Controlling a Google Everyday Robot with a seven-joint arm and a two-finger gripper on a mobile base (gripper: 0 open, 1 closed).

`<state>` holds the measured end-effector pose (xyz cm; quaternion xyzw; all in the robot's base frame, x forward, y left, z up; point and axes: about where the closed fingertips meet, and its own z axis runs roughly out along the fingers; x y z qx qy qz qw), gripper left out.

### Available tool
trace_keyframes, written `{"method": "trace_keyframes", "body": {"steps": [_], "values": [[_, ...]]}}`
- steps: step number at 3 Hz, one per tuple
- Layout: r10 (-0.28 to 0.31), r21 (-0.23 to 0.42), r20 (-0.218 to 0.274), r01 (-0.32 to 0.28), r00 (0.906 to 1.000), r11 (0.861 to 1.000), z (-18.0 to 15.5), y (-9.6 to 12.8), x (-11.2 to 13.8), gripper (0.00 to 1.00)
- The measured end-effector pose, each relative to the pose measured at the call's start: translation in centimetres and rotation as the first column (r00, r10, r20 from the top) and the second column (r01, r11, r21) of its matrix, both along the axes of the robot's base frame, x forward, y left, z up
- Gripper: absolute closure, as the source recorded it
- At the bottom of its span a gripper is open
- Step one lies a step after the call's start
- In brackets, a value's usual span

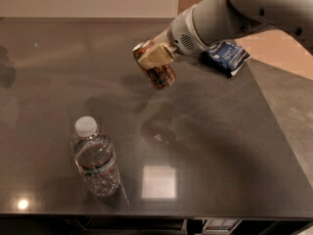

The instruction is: Place orange can upright

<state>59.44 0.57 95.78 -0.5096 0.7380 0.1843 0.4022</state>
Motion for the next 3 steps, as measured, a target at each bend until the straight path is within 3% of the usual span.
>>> {"method": "trace_keyframes", "body": {"steps": [1, 3], "values": [[-0.011, 0.112, 0.037, 0.007, 0.9993, 0.994, 0.1, -1.1, -0.3, 1.0], [-0.012, 0.269, 0.117, -0.02, 0.9931, 0.963, -0.8, -3.0, -0.3, 1.0]]}}
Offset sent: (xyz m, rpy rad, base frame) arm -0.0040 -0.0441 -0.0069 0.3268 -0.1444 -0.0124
